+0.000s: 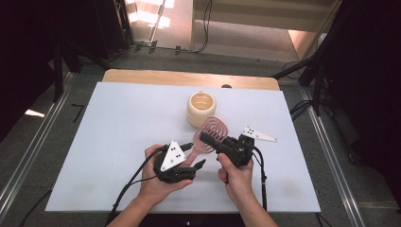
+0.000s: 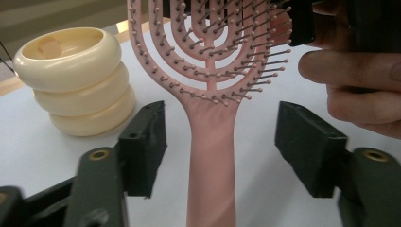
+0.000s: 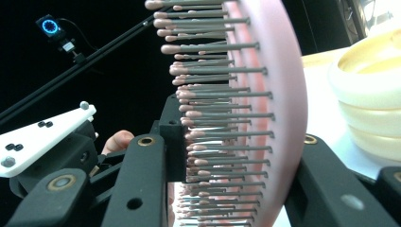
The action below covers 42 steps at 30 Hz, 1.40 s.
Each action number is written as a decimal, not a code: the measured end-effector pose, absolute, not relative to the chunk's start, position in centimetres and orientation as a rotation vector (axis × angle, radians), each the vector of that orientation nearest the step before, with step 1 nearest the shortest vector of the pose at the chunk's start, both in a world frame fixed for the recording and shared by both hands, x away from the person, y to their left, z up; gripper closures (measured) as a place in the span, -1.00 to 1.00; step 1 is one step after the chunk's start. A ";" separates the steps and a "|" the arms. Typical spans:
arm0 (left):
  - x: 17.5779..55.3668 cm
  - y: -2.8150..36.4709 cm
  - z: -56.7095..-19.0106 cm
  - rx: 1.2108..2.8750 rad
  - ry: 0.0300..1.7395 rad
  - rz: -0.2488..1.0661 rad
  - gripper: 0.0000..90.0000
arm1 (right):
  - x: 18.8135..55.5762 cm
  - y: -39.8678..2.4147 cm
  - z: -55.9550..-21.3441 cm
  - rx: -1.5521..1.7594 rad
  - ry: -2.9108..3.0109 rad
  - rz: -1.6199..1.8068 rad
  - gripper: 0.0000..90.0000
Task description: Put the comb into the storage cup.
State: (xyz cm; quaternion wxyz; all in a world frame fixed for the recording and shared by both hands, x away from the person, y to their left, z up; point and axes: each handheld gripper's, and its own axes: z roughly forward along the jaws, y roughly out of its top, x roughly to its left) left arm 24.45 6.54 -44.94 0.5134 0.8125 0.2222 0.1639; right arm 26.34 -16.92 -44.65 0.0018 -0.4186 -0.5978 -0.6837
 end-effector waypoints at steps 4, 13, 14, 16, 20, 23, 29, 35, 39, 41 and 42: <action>24.8 7.3 -44.8 1.923 0.566 0.328 -0.56 | 26.2 -17.1 -44.4 -1.310 -1.894 -2.161 0.38; 25.0 9.2 -44.7 1.858 0.573 0.256 -1.00 | 26.1 -17.4 -43.9 -1.308 -1.927 -2.187 0.38; 25.0 9.4 -44.8 1.854 0.576 0.253 -1.00 | 26.1 -17.5 -43.8 -1.305 -1.931 -2.191 0.38; 25.1 9.7 -44.8 1.846 0.584 0.258 -1.00 | 26.1 -17.5 -43.7 -1.299 -1.944 -2.195 0.38; 25.2 10.5 -44.8 1.830 0.599 0.268 -1.00 | 25.9 -17.4 -43.5 -1.286 -1.968 -2.196 0.38; 25.2 11.0 -44.8 1.817 0.604 0.280 -1.00 | 25.9 -17.5 -43.4 -1.274 -1.981 -2.201 0.38; 25.2 12.2 -44.7 1.797 0.619 0.306 -1.00 | 25.9 -17.6 -43.3 -1.274 -1.992 -2.204 0.38; 25.3 13.3 -44.6 1.783 0.627 0.325 -1.00 | 25.9 -17.6 -43.2 -1.278 -2.022 -2.205 0.38; 25.2 14.1 -44.7 1.779 0.640 0.343 -1.00 | 25.9 -17.6 -43.2 -1.278 -2.036 -2.204 0.38; 25.1 14.7 -44.8 1.783 0.644 0.352 -1.00 | 25.9 -17.7 -43.2 -1.279 -2.052 -2.202 0.38; 25.1 15.0 -44.9 1.783 0.649 0.355 -1.00 | 25.9 -17.7 -43.1 -1.279 -2.062 -2.202 0.38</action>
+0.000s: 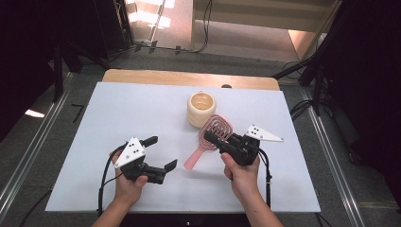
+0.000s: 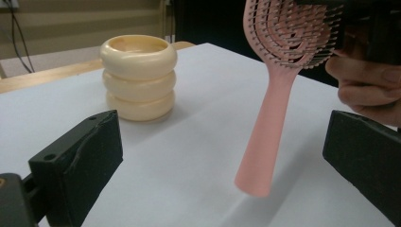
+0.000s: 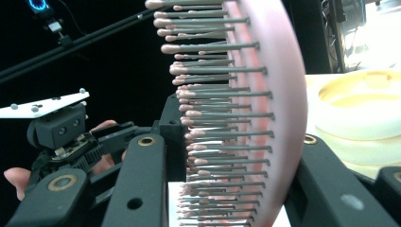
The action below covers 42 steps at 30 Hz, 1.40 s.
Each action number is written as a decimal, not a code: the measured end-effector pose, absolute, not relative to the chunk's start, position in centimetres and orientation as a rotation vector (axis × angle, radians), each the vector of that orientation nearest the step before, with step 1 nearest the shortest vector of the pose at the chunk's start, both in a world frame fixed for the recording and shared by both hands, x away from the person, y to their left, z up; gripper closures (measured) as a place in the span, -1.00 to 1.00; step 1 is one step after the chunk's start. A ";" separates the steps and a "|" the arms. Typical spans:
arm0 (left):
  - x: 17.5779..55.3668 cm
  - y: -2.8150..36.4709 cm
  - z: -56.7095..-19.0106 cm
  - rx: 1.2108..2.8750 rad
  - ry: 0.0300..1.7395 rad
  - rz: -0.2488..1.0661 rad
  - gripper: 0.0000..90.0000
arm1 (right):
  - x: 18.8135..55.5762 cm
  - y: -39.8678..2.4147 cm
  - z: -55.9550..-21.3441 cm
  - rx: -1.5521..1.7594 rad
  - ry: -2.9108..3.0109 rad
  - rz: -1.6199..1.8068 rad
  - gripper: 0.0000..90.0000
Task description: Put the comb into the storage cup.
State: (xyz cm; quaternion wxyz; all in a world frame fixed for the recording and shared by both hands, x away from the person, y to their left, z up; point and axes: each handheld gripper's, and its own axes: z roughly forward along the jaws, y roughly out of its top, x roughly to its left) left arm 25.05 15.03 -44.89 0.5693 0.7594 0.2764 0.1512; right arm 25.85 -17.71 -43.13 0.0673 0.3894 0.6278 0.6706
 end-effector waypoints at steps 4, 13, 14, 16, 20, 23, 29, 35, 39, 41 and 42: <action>25.0 16.3 -45.0 1.783 0.668 0.384 -1.00 | 25.8 -17.9 -43.1 1.169 1.890 2.006 0.38; 25.0 18.9 -45.0 1.752 0.715 0.428 -1.00 | 25.8 -18.3 -42.8 1.144 1.892 1.960 0.38; 25.0 19.0 -45.1 1.754 0.714 0.429 -1.00 | 25.8 -18.3 -42.7 1.142 1.892 1.957 0.38; 25.0 19.4 -45.2 1.761 0.714 0.438 -1.00 | 25.8 -18.3 -42.6 1.129 1.889 1.949 0.38; 25.0 20.1 -45.4 1.763 0.722 0.454 -1.00 | 26.0 -18.6 -42.3 1.110 1.883 1.939 0.38; 25.0 20.9 -45.5 1.756 0.740 0.472 -1.00 | 26.1 -18.8 -42.1 1.106 1.874 1.934 0.38; 25.1 22.4 -45.7 1.735 0.779 0.501 -1.00 | 26.4 -19.3 -41.8 1.107 1.861 1.922 0.38; 25.3 23.7 -46.1 1.724 0.804 0.520 -1.00 | 26.8 -19.7 -41.5 1.106 1.848 1.912 0.38; 25.3 24.1 -46.3 1.728 0.801 0.535 -1.00 | 27.2 -19.9 -41.5 1.112 1.844 1.905 0.38; 25.4 24.4 -46.4 1.728 0.805 0.536 -1.00 | 27.3 -19.9 -41.5 1.115 1.843 1.902 0.38; 25.4 24.5 -46.5 1.725 0.812 0.539 -1.00 | 27.4 -20.0 -41.4 1.115 1.844 1.897 0.38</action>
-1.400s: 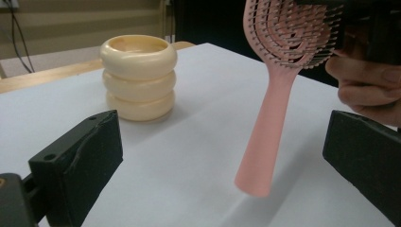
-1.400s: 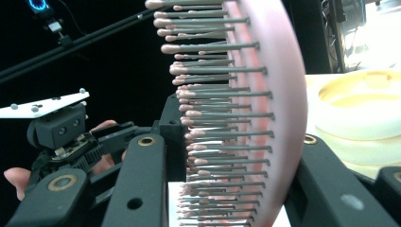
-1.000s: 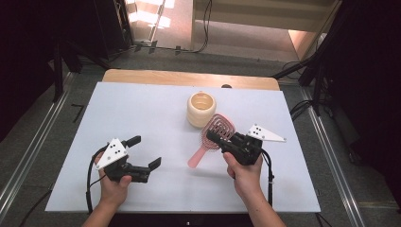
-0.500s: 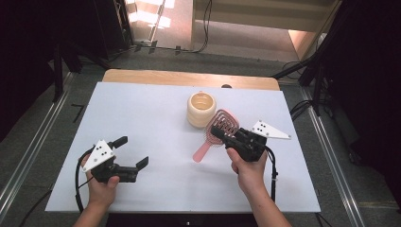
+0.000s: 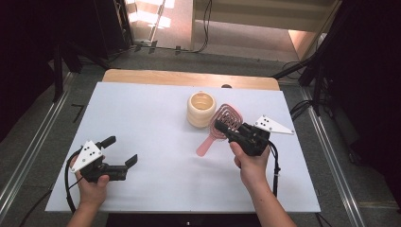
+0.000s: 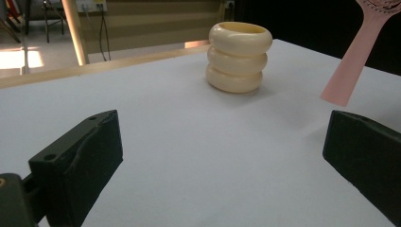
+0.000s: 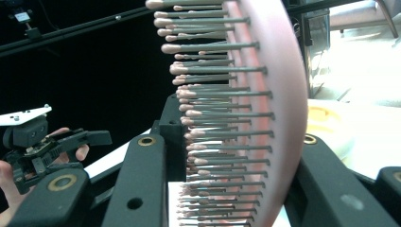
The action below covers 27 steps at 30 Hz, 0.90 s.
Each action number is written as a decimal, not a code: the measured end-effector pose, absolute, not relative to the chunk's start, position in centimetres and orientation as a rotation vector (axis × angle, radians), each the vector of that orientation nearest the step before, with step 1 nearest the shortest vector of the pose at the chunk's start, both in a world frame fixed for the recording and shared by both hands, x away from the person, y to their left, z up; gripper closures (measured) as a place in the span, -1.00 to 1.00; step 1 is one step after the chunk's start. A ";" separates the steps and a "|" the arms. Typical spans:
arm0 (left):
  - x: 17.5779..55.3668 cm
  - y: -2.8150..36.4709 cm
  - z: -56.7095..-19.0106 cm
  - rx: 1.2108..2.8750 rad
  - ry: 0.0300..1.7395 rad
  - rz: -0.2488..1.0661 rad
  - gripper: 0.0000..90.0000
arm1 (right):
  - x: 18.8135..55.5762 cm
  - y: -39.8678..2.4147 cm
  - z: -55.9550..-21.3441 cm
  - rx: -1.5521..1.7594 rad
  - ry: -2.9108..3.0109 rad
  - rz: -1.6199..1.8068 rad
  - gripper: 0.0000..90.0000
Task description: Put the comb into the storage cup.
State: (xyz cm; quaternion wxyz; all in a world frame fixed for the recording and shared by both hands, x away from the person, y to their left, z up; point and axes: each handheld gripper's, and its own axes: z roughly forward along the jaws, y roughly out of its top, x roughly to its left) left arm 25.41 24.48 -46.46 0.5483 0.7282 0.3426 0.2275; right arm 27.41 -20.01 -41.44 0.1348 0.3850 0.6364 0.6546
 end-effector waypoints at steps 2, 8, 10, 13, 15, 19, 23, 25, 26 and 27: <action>25.4 24.8 -46.5 1.721 0.814 0.547 -1.00 | 27.5 -20.1 -41.4 1.119 1.843 1.897 0.38; 25.3 26.0 -46.6 1.696 0.826 0.565 -1.00 | 28.0 -20.4 -41.1 1.128 1.834 1.884 0.38; 25.2 26.3 -46.6 1.696 0.831 0.570 -1.00 | 28.1 -20.5 -41.1 1.128 1.827 1.883 0.38; 25.2 26.7 -46.8 1.682 0.845 0.570 -1.00 | 28.3 -20.6 -41.0 1.130 1.825 1.881 0.38; 25.2 27.0 -47.0 1.688 0.849 0.573 -1.00 | 28.4 -20.7 -40.9 1.131 1.825 1.878 0.38; 25.2 27.3 -47.2 1.693 0.860 0.577 -1.00 | 28.7 -20.7 -40.7 1.137 1.816 1.867 0.38; 25.2 27.6 -47.4 1.691 0.885 0.579 -1.00 | 29.0 -20.7 -40.6 1.140 1.819 1.865 0.38; 25.2 27.8 -47.4 1.688 0.882 0.578 -1.00 | 29.1 -20.7 -40.5 1.131 1.818 1.866 0.38; 25.1 27.9 -47.4 1.689 0.887 0.580 -1.00 | 29.2 -20.7 -40.5 1.136 1.821 1.866 0.38; 25.1 28.0 -47.4 1.684 0.886 0.584 -1.00 | 29.2 -20.8 -40.4 1.133 1.819 1.864 0.38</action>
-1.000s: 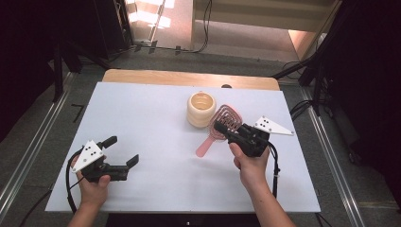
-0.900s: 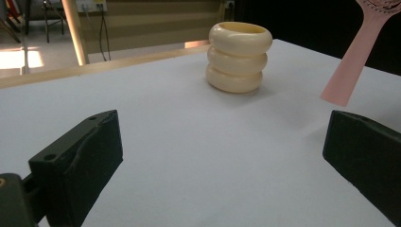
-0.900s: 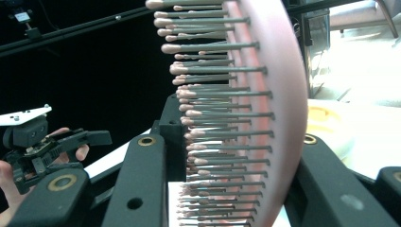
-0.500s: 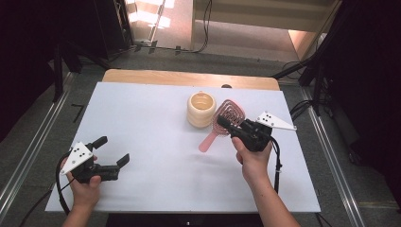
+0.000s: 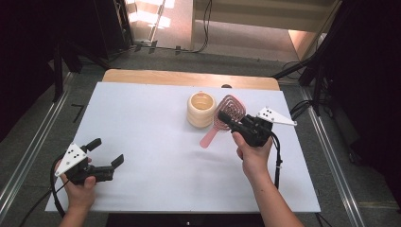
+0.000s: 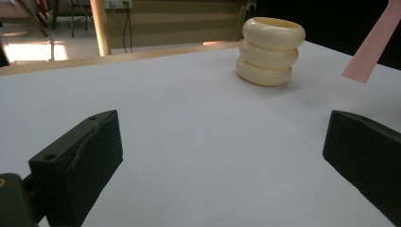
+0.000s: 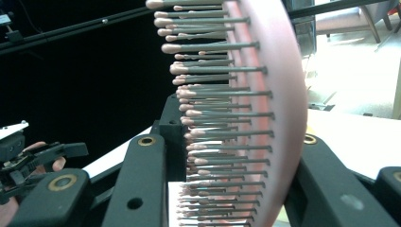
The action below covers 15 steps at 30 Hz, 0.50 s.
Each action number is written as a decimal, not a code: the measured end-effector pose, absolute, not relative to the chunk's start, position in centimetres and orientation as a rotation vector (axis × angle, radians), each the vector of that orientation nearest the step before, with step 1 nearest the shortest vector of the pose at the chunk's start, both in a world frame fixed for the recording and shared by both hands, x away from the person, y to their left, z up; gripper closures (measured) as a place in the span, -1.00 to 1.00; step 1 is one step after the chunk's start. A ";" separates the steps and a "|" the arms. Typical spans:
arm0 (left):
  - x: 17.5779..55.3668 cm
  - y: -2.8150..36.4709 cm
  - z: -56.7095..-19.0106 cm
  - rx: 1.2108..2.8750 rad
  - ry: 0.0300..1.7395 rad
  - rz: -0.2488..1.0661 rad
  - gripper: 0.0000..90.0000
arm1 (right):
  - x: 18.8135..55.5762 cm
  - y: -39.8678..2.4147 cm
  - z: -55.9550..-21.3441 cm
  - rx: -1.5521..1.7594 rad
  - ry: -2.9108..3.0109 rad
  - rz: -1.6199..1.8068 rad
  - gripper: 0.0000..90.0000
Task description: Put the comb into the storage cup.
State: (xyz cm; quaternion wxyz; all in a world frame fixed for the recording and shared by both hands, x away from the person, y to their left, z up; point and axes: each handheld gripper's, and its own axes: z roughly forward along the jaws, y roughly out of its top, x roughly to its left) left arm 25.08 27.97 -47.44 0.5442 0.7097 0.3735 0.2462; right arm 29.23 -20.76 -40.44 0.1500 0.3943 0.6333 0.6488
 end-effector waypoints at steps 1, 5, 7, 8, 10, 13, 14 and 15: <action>25.0 28.1 -47.4 1.684 0.892 0.583 -1.00 | 29.3 -20.8 -40.4 1.130 1.817 1.864 0.38; 25.0 28.3 -47.5 1.682 0.894 0.583 -1.00 | 29.5 -20.9 -40.2 1.129 1.813 1.866 0.38; 25.0 28.2 -47.5 1.682 0.894 0.583 -1.00 | 29.6 -20.9 -40.1 1.132 1.813 1.865 0.38; 25.1 28.1 -47.6 1.687 0.892 0.580 -1.00 | 29.6 -20.9 -40.0 1.129 1.813 1.866 0.38; 25.1 28.0 -47.7 1.683 0.905 0.576 -1.00 | 29.7 -20.9 -40.0 1.127 1.814 1.863 0.38; 25.1 28.0 -47.8 1.686 0.907 0.578 -1.00 | 29.9 -20.9 -39.9 1.122 1.811 1.861 0.38; 25.1 28.0 -47.8 1.686 0.907 0.578 -1.00 | 30.0 -20.9 -39.9 1.122 1.808 1.863 0.38; 25.1 28.0 -47.8 1.686 0.907 0.579 -1.00 | 30.1 -20.9 -39.8 1.123 1.807 1.864 0.38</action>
